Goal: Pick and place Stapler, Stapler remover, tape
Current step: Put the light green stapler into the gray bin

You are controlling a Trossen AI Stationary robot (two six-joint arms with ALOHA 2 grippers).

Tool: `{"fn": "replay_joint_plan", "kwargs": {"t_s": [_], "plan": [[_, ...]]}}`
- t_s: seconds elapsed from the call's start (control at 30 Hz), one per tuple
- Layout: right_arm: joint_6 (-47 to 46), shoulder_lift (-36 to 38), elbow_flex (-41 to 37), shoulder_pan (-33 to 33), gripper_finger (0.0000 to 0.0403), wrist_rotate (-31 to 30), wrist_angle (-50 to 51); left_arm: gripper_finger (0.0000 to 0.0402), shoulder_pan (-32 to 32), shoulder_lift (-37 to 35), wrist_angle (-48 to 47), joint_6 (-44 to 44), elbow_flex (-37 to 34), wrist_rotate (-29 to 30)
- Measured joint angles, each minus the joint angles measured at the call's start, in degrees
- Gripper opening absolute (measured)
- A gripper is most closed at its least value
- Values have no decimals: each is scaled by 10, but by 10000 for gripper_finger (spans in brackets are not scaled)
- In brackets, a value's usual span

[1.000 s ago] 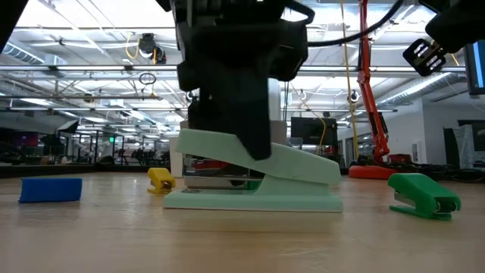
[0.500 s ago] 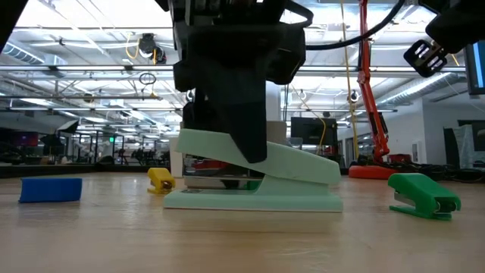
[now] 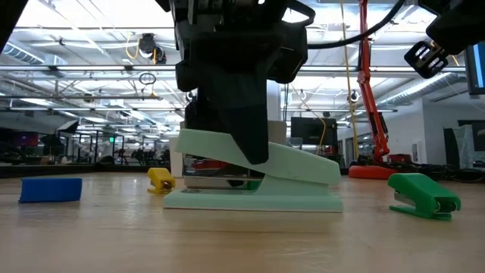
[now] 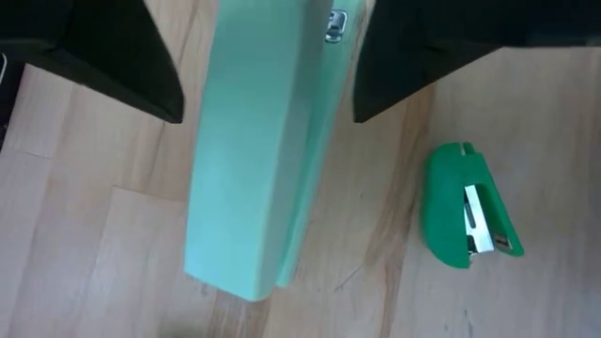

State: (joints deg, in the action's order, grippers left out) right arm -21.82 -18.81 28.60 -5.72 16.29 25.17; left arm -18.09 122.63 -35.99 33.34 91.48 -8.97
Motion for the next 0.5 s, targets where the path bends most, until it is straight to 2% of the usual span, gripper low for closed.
{"fn": "replay_joint_plan", "kwargs": {"t_s": [0.13,0.33,0.5], "plan": [[0,0,0,0,0,0,0,234,-1,0,0,2,0,-5],[0,0,0,0,0,0,0,134,-1,0,2,20,0,-65],[0,0,0,0,0,0,0,132,-1,0,3,51,0,-101]]}}
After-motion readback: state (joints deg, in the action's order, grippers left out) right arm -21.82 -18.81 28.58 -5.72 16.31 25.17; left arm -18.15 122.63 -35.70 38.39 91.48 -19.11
